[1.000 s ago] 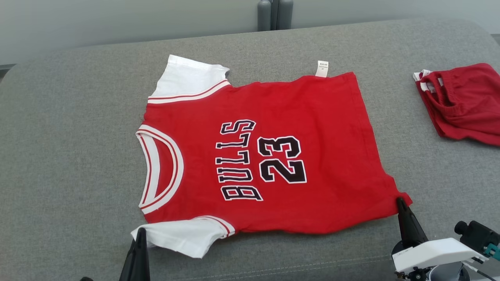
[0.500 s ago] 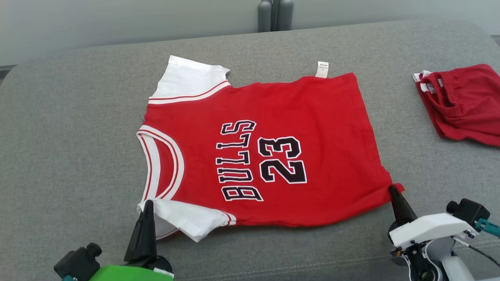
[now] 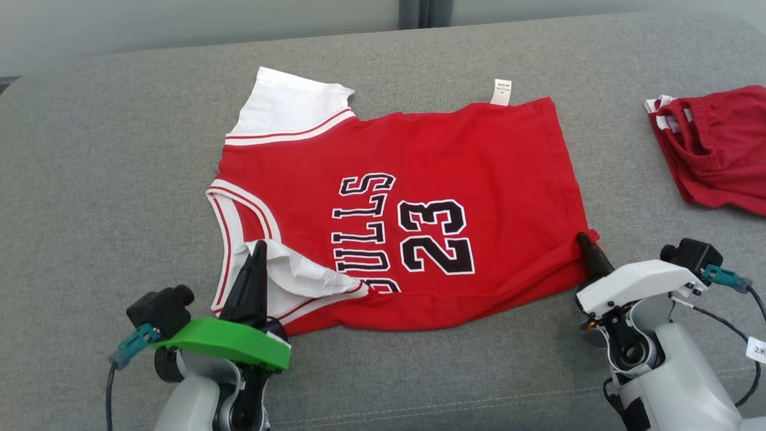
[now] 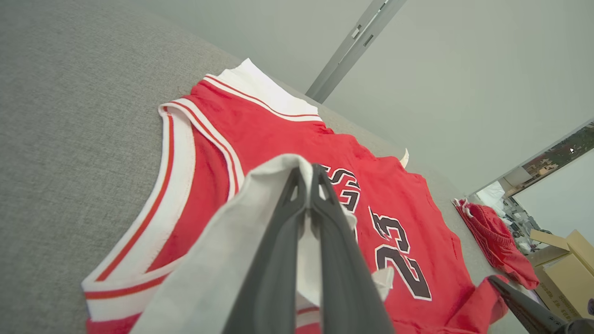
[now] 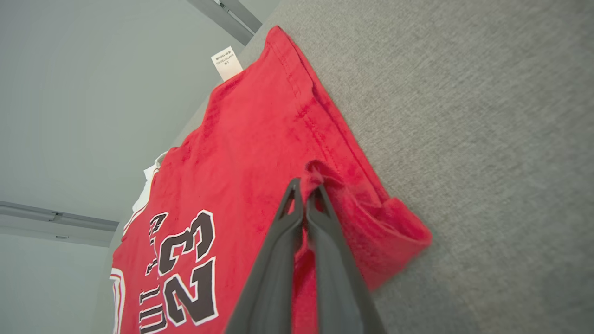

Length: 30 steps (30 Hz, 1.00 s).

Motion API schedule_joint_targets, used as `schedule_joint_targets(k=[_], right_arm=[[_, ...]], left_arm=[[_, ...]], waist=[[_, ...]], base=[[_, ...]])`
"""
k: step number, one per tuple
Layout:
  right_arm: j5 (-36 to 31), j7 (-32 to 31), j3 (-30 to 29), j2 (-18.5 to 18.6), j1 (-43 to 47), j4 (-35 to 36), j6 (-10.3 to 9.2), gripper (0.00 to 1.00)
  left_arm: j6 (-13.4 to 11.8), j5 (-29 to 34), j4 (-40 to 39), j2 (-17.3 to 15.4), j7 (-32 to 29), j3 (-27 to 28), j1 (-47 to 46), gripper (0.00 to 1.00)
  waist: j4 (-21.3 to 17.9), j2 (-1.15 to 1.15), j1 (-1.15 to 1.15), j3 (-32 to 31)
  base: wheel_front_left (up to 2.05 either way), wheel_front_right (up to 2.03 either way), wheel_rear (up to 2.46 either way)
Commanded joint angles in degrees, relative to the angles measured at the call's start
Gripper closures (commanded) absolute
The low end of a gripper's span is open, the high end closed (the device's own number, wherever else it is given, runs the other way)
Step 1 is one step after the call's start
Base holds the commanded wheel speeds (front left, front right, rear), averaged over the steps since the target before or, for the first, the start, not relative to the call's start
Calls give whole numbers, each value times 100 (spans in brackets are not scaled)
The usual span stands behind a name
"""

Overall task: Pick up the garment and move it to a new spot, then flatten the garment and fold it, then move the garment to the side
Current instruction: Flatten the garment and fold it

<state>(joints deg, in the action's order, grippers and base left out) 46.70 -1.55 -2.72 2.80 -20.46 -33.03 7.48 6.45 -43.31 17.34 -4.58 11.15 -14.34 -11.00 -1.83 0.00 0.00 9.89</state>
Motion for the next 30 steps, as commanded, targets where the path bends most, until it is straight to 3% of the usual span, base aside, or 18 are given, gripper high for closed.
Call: schedule_joint_targets(k=[1, 17, 18, 19, 20, 21, 22, 24, 25, 30], right_arm=[[-50, 42, 43, 21, -151, -136, 2, 100], [-372, 431, 412, 21, -1514, -1781, 2, 100], [-370, 463, 432, 22, -1585, -1875, 2, 86], [-345, 497, 456, 20, -1658, -1971, 2, 60], [-315, 524, 483, 20, -1713, -2050, 2, 38], [-302, 562, 518, 20, -1767, -2121, 2, 7], [-289, 597, 553, 21, -1813, -2178, 2, 0], [-266, 658, 579, 22, -1860, -2210, 2, 0], [-255, 697, 600, 22, -1894, -2233, 2, 0], [-238, 914, 638, 22, -1994, -2285, 2, 0]], left_arm=[[22, 8, 159, -3, 10, -26, -214, 100], [105, -68, 1972, -45, 261, -172, -1488, 100], [108, -75, 2038, -32, 280, -187, -1535, 100], [102, -101, 2117, -18, 304, -192, -1583, 100], [102, -113, 2165, -9, 314, -202, -1624, 94], [103, -106, 2212, 1, 325, -212, -1671, 65], [105, -118, 2247, 11, 352, -201, -1717, 38], [106, -123, 2265, 20, 374, -173, -1752, 32], [107, -115, 2275, 24, 371, -148, -1781, 58], [109, -62, 2295, 26, 409, -67, -1864, 99]], waist=[[3, 0, 0, 64], [-55, 0, 0, 314], [-51, 0, 0, 316], [-47, 0, 0, 317], [-42, 0, 0, 317], [-38, 0, 0, 317], [-34, 0, 0, 316], [-30, 0, 0, 315], [-28, 0, 0, 317], [-64, 0, 0, 304]], base=[[0, 0, 0], [0, 0, 0], [0, 0, 0], [0, 0, 0], [0, 0, 0], [0, 0, 0], [0, 0, 0], [0, 0, 0], [0, 0, 0], [0, 0, 0]])
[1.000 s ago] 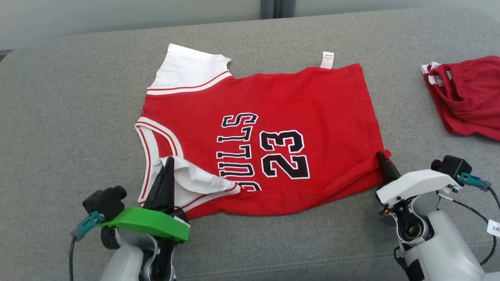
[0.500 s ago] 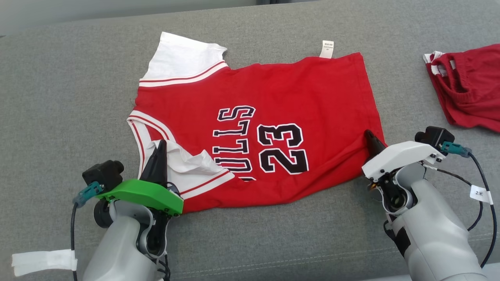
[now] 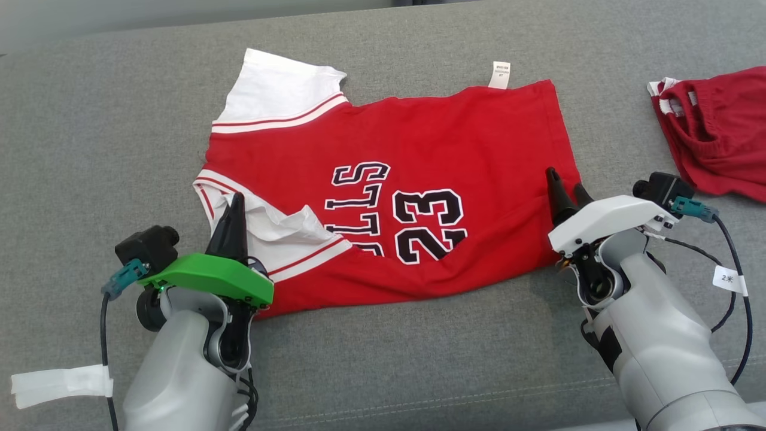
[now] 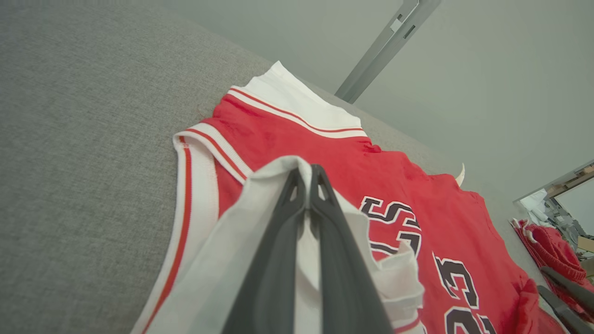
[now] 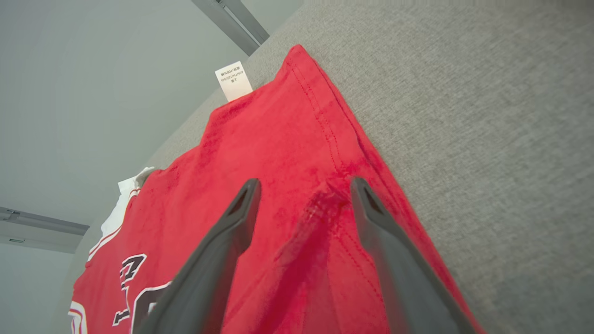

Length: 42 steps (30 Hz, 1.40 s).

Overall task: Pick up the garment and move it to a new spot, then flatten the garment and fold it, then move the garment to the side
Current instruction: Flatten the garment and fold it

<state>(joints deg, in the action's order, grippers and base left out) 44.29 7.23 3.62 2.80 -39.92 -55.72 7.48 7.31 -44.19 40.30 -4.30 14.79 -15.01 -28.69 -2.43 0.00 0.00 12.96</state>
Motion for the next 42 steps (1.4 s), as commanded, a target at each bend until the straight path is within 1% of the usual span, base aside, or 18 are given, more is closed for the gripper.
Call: schedule_joint_targets(k=[1, 2, 3, 4, 5, 9, 15, 20, 26, 28, 32, 34, 37, 42], right_arm=[[18, 42, 20, 21, -57, -14, 2, 0], [-1, 62, 42, 19, -63, -14, 2, 0], [-39, 85, 54, 21, -78, -10, 2, 0], [-47, 104, 50, 24, -99, -2, 2, 0], [-53, 122, 34, 24, -119, 10, 2, 0], [-157, 210, -76, 21, -128, 112, 2, 0], [-558, 241, -299, 131, 201, 697, 2, 0], [-933, 173, -485, 217, 729, 1570, 2, 0], [-1410, -89, -919, 136, 1722, 2850, 2, 0], [-1491, -225, -1110, 81, 2064, 3244, 2, 0], [-1458, -538, -1401, 31, 2659, 3856, 2, 0], [-1243, -636, -1410, 18, 2887, 4005, 2, 0], [-1115, -679, -1387, 22, 3049, 4082, 2, 0], [-963, -681, -1283, 22, 3237, 4135, 2, 0]], left_arm=[[23, 44, -7, -4, 47, 43, -101, 97], [24, 62, 5, -3, 45, 74, -99, 82], [24, 71, 16, 0, 41, 104, -106, 59], [24, 97, 17, 4, 39, 128, -115, 19], [24, 109, 23, 8, 38, 147, -121, 0], [25, 161, 38, 3, 39, 88, -81, 0], [25, 193, -230, -193, 40, -25, 153, 0], [-8, 334, -651, -370, 40, 81, 544, 0], [-218, 205, -1151, -540, -2, 278, 1338, 0], [-295, 95, -1312, -537, -83, 334, 1628, 0], [-400, -266, -1573, -449, -351, 481, 2124, 0], [-440, -409, -1664, -421, -518, 477, 2306, 0], [-469, -549, -1722, -349, -682, 487, 2426, 0], [-589, -752, -1702, -269, -1011, 443, 2524, 0]], waist=[[-19, 0, 0, -5], [-37, 0, 0, -12], [-55, 0, 0, -16], [-72, 0, 0, -20], [-87, 0, 0, -25], [-129, 0, 0, -52], [-104, 0, 0, -172], [-57, 0, 0, -297], [0, 0, 0, -472], [16, 0, 0, -521], [43, 0, 0, -586], [52, 0, 0, -601], [49, 0, 0, -607], [-3, 0, 0, -569]], base=[[0, 0, 0], [0, 0, 0], [0, 0, 0], [0, 0, 0], [0, 0, 0], [0, 0, 0], [0, 0, 0], [0, 0, 0], [0, 0, 0], [0, 0, 0], [0, 0, 0], [0, 0, 0], [0, 0, 0], [0, 0, 0]])
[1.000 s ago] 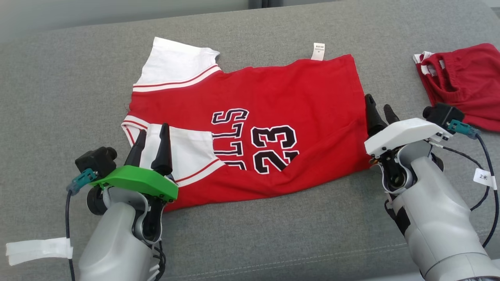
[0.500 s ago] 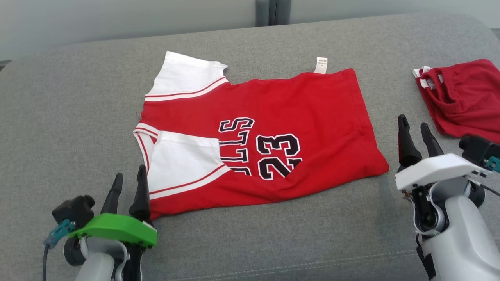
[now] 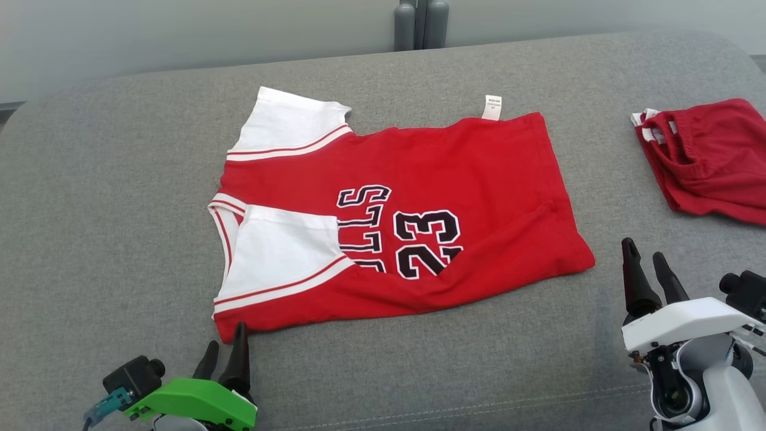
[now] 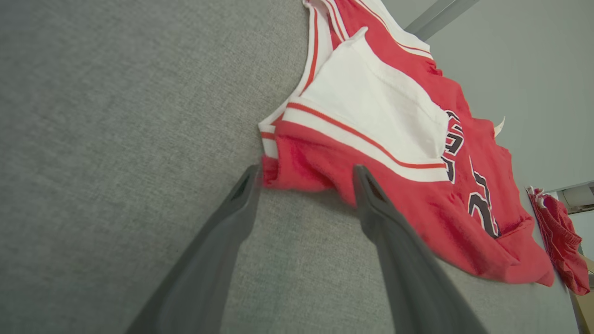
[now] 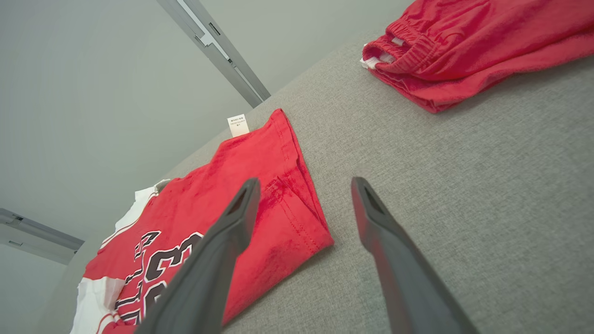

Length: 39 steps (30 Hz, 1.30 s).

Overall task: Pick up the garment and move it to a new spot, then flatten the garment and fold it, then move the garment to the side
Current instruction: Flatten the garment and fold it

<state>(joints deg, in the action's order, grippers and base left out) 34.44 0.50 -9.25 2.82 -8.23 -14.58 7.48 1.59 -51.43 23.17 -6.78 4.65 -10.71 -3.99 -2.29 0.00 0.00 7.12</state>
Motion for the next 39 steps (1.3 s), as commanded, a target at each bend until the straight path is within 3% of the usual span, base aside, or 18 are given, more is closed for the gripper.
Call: schedule_joint_targets(k=[1, 10, 13, 14, 16, 18, 20, 29, 39], right_arm=[[38, -8, 33, 20, 80, 16, 2, 0], [130, 23, 213, 18, 7, -133, 2, 0], [127, 41, 242, 18, -28, -181, 2, 0], [128, 43, 251, 18, -37, -199, 2, 0], [132, 38, 274, 18, -53, -241, 2, 0], [158, 19, 316, 17, -84, -304, 2, 0], [230, 10, 357, 19, -129, -408, 2, 0], [482, 161, 582, 17, -525, -1124, 2, 0], [1109, 160, 781, 20, -1201, -2477, 2, 0]], left_arm=[[-30, -49, 33, -21, -34, 11, 38, 0], [-25, -299, 418, 84, -133, 95, -225, 0], [50, -473, 554, 141, -137, 177, -320, 11], [82, -515, 596, 152, -148, 195, -354, 18], [136, -593, 657, 169, -160, 214, -391, 53], [156, -633, 734, 178, -153, 209, -433, 71], [187, -628, 814, 190, -123, 183, -491, 100], [355, -587, 870, 216, 210, 144, -689, 100], [384, -510, 641, 206, 275, 44, -700, 100]], waist=[[-33, 0, 0, 27], [-158, 0, 0, 106], [-181, 0, 0, 107], [-188, 0, 0, 104], [-198, 0, 0, 97], [-202, 0, 0, 87], [-198, 0, 0, 77], [-105, 0, 0, 93], [91, 0, 0, 148]], base=[[0, 0, 0], [0, 0, 0], [0, 0, 0], [0, 0, 0], [0, 0, 0], [0, 0, 0], [0, 0, 0], [0, 0, 0], [0, 0, 0]])
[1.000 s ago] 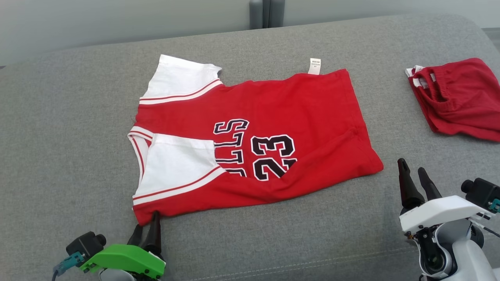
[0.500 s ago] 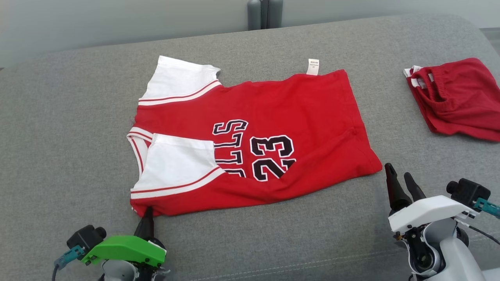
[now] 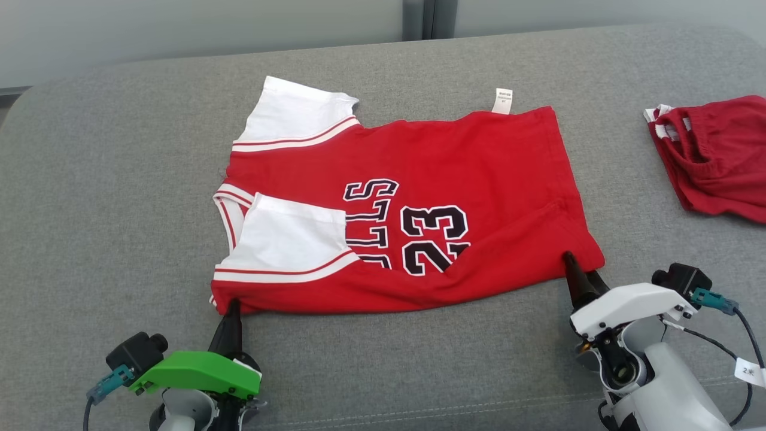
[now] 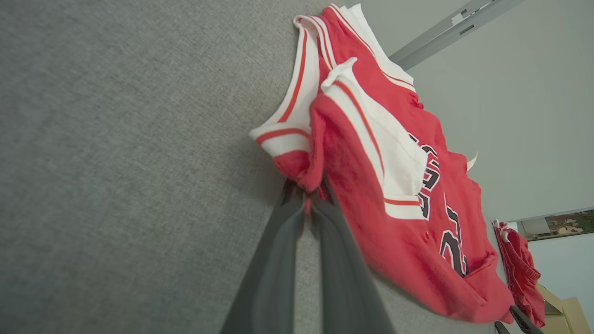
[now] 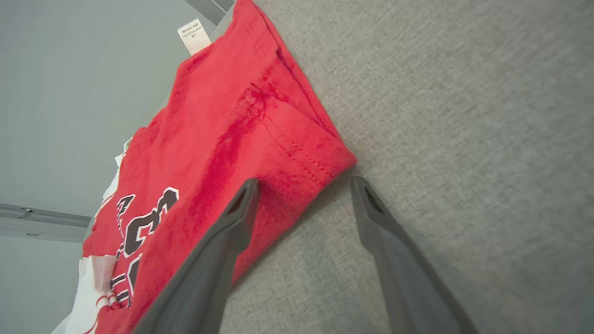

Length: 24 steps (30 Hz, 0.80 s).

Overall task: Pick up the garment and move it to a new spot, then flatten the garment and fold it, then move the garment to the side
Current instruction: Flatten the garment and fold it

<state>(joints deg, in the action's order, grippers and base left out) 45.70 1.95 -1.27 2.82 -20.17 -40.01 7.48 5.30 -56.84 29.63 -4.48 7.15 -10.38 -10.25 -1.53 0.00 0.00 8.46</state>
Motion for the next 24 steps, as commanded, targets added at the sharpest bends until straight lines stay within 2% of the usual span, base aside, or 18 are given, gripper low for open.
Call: schedule_joint_targets(k=[1, 5, 6, 7, 8, 10, 14, 19, 24], right_arm=[[73, 33, 33, 19, -96, -60, 2, 0], [483, 108, 234, 18, -394, -511, 1, 0], [506, 159, 282, 17, -458, -631, 1, 37], [531, 210, 323, 16, -517, -726, 1, 60], [546, 270, 352, 15, -573, -799, 1, 68], [621, 369, 397, 14, -646, -880, 1, 100], [800, 486, 376, 25, -620, -809, 1, 100], [1098, 532, 284, 111, -297, -388, 1, 100], [1383, 582, 272, 167, 347, 272, 0, 100]], left_arm=[[7, 51, -44, -34, 39, 3, -69, 100], [-27, 90, -194, -74, 60, -8, -35, 100], [-33, 104, -239, -85, 67, -14, -22, 100], [-32, 123, -280, -98, 82, -15, -9, 100], [-43, 136, -313, -109, 96, -20, 6, 100], [-58, 164, -399, -139, 113, -27, 44, 100], [-56, 253, -635, -249, 142, -68, 175, 100], [-96, 434, -1111, -505, 26, -174, 491, 100], [-295, 618, -1732, -818, -262, -356, 1103, 100]], waist=[[31, 0, 0, 21], [76, 0, 0, 57], [83, 0, 0, 64], [89, 0, 0, 75], [94, 0, 0, 82], [98, 0, 0, 93], [74, 0, 0, 92], [28, 0, 0, 81], [-1, 0, 0, 51]], base=[[0, 0, 0], [0, 0, 0], [0, 0, 0], [0, 0, 0], [0, 0, 0], [0, 0, 0], [0, 0, 0], [0, 0, 0], [0, 0, 0]])
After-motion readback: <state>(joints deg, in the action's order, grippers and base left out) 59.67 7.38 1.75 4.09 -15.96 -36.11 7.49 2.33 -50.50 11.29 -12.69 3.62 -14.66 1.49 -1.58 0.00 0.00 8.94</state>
